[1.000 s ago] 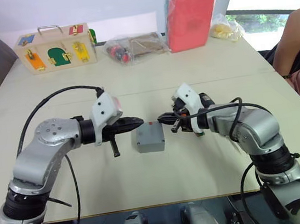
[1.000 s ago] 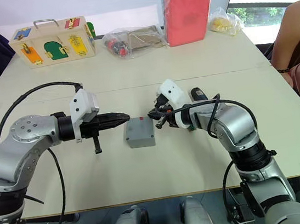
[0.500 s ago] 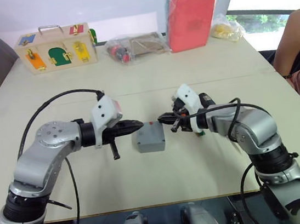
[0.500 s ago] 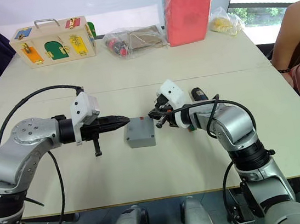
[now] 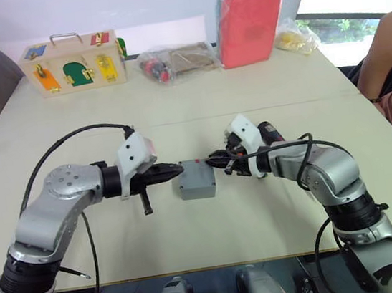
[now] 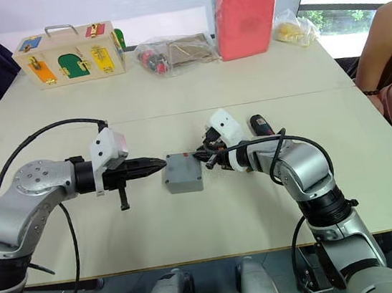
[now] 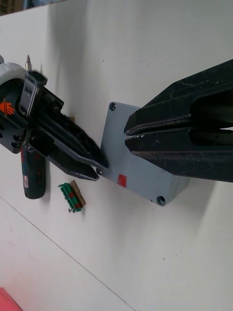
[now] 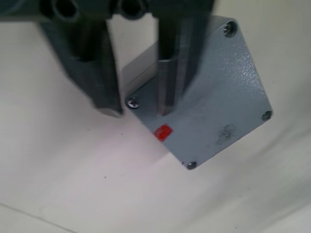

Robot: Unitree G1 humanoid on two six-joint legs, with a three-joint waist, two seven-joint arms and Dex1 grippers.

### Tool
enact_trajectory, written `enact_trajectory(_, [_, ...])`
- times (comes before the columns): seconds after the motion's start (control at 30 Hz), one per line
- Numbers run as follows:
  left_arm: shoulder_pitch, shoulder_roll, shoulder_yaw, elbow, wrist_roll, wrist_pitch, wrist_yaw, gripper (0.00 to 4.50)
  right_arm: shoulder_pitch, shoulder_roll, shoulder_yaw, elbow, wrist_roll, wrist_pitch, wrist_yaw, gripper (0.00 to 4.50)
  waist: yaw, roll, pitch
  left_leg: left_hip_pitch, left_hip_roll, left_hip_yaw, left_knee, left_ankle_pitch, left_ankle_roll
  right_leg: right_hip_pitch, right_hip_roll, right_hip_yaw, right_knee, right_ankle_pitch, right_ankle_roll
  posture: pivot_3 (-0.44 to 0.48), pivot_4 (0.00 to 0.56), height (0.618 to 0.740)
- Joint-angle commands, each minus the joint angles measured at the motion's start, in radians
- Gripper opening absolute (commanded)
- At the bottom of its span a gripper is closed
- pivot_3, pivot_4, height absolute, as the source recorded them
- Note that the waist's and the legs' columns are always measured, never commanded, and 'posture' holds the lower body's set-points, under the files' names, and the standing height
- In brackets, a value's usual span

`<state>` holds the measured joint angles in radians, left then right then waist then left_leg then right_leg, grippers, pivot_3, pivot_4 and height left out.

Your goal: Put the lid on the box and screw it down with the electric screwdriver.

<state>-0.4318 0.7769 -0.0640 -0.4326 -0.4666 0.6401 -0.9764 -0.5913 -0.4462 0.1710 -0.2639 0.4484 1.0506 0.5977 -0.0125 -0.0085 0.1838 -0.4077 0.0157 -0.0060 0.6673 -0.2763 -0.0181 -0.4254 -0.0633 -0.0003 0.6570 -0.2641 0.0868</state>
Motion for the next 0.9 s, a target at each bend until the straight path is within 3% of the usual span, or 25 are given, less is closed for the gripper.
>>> enact_trajectory(0.03, [0.002,0.005,0.022,-0.013,-0.003,-0.022,0.001,0.00,-0.002,-0.033,-0.039,-0.069,0.026,0.003,0.019,3.02,0.000,0.000,0.000,0.000,0.000,0.000,0.000,0.000,0.000,0.000,0.000,0.000,0.000,0.000,0.000,0.000,0.150,0.730])
enact_trajectory(0.13, [-0.004,-0.003,0.012,-0.015,-0.005,-0.020,0.002,0.00,-0.001,-0.091,-0.073,-0.105,0.040,0.018,0.041,4.12,0.001,0.000,0.000,0.000,0.000,0.000,0.000,0.000,0.000,0.000,0.000,0.000,0.000,0.000,0.000,0.000,0.150,0.730])
enact_trajectory(0.2, [-0.015,-0.006,0.007,0.000,-0.008,-0.032,-0.015,0.00,-0.024,-0.158,-0.113,-0.125,0.055,0.057,0.054,4.43,0.001,0.000,0.000,0.000,0.000,0.000,0.000,0.000,0.000,0.000,0.000,0.000,0.000,0.000,0.000,0.000,0.150,0.730])
enact_trajectory(0.33, [-0.031,-0.008,-0.002,0.031,-0.002,-0.059,-0.044,0.00,-0.067,-0.263,-0.152,-0.130,0.072,0.124,0.069,4.43,0.001,0.000,0.000,0.000,0.000,0.000,0.000,0.000,0.000,0.000,0.000,0.000,0.000,0.000,0.000,0.000,0.150,0.730])
enact_trajectory(0.4, [-0.045,-0.021,-0.014,0.052,0.002,-0.084,-0.061,0.00,-0.098,-0.378,-0.145,-0.105,0.056,0.193,0.088,4.43,0.000,0.001,0.000,0.000,0.000,0.000,0.000,0.000,0.000,0.000,0.001,0.000,0.000,0.000,0.000,0.000,0.150,0.730])
enact_trajectory(0.47, [-0.057,-0.036,-0.019,0.064,-0.001,-0.103,-0.075,0.00,-0.148,-0.507,-0.087,-0.046,0.027,0.304,0.095,4.43,0.001,0.001,0.000,0.000,0.000,0.000,0.000,0.000,0.000,0.000,0.001,0.000,0.000,0.000,0.000,0.000,0.150,0.730])
enact_trajectory(0.53, [-0.059,-0.046,-0.024,0.068,-0.001,-0.114,-0.080,0.00,-0.182,-0.563,-0.042,0.016,0.007,0.349,0.092,4.43,0.001,0.000,0.000,0.000,0.000,0.001,0.000,0.000,0.000,0.000,0.000,0.000,-0.001,0.000,0.000,0.000,0.150,0.730])
enact_trajectory(0.63, [-0.062,-0.074,-0.050,0.067,0.014,-0.124,-0.061,0.00,-0.200,-0.609,0.009,0.128,-0.001,0.349,0.140,4.43,-0.001,0.000,0.000,0.000,0.000,0.001,0.000,0.000,0.000,0.000,0.000,0.000,-0.002,0.000,0.000,0.000,0.150,0.730])
enact_trajectory(0.9, [-0.038,-0.099,-0.053,0.058,0.017,-0.148,-0.056,0.00,-0.311,-0.556,0.177,0.379,-0.007,0.412,0.243,4.43,-0.002,0.001,0.001,0.000,0.000,0.001,0.000,0.000,0.000,0.000,0.001,0.001,-0.001,0.000,0.000,0.000,0.150,0.730])
